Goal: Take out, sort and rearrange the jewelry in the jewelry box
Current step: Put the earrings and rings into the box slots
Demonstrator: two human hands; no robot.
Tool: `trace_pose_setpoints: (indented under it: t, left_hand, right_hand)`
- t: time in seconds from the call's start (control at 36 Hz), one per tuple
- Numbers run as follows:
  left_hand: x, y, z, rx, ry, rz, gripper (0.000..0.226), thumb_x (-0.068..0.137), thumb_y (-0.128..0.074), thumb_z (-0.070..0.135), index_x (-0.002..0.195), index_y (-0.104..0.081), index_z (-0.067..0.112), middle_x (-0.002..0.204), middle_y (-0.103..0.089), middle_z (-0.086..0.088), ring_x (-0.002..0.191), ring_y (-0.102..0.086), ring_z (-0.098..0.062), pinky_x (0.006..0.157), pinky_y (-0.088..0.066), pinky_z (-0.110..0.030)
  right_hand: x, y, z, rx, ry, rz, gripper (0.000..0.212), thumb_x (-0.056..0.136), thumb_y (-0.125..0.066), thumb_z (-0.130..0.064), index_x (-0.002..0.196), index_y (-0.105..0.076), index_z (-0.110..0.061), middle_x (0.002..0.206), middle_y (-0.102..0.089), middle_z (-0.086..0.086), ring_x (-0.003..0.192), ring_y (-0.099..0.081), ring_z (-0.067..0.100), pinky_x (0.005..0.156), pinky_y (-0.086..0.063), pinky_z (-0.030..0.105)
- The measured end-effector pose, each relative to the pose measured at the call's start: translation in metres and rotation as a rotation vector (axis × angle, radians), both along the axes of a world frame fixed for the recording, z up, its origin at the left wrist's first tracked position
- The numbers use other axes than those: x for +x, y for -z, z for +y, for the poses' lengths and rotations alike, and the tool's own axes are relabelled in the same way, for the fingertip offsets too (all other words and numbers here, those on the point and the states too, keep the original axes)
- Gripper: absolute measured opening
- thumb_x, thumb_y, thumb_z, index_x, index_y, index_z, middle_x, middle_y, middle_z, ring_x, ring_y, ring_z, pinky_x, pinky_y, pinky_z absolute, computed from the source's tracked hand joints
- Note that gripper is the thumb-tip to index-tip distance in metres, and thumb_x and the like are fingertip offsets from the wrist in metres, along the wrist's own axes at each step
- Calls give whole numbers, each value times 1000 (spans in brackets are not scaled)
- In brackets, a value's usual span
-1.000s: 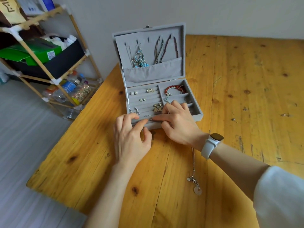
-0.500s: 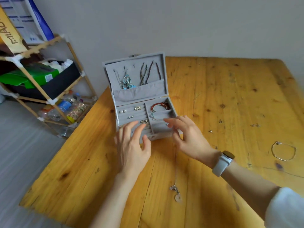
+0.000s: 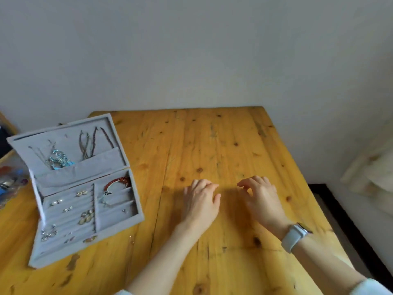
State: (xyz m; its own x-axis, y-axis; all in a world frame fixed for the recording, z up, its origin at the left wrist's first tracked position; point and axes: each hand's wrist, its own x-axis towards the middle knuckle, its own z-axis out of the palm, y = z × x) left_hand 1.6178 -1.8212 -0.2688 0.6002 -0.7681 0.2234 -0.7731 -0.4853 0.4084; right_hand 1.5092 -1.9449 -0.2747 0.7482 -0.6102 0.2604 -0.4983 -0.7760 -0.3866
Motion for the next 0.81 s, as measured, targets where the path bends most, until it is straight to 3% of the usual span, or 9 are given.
trace_pose_setpoints:
  t: [0.11,0.22,0.39,0.53,0.58,0.67,0.81]
  left_hand:
    - [-5,4,-24,49,40,6,33,94,-47,32,126,-55,26,122,-53,8,118,-40,-14,96,-28,-34]
    - [-4,9,-36,62,79,-1,35,93,-49,34,127,-54,28,121,-53,10,117,-40,-11,95,-26,-30]
    - [-2,18,-41,-29,79,24,18,91,-55,29,103,-68,25,104,-58,7,105,-47,-13,87,-30,-30]
    - [-3,17,-38,-69,74,47,15,91,-55,26,98,-67,21,102,-62,6,102,-52,-12,87,-34,-28]
    - [-3,11,-31,-128,67,97,13,91,-56,21,98,-67,17,99,-66,4,95,-57,-12,82,-41,-22]
    - [-3,-1,-12,-219,19,171,12,90,-57,16,97,-67,14,89,-66,8,75,-56,-3,63,-39,-5]
    - [8,-14,42,-355,-114,197,9,86,-63,13,89,-70,17,80,-64,15,69,-57,5,64,-40,-3]
  right_hand:
    - [10,6,-13,-2,19,16,20,92,-48,-31,107,-60,-27,104,-56,-5,100,-44,18,80,-32,32]
    - [14,13,-16,-17,-46,48,19,92,-46,-27,104,-60,-27,102,-55,-5,99,-43,18,80,-31,33]
    - [11,17,-17,-28,-74,-5,15,91,-48,-25,98,-62,-23,97,-57,-4,96,-46,20,78,-29,33]
    - [3,11,-19,52,-55,-91,10,91,-51,-18,92,-61,-18,92,-63,-3,89,-50,20,74,-29,30]
    - [1,7,-19,132,-59,-139,10,90,-52,-12,91,-61,-14,88,-64,0,86,-50,20,75,-35,30]
    - [2,-1,-11,187,-74,-197,11,89,-52,-7,92,-62,-11,87,-61,-2,83,-46,14,70,-31,20]
    - [19,-15,23,198,-151,-279,9,85,-57,-5,88,-64,-10,81,-59,-4,77,-48,13,72,-35,21]
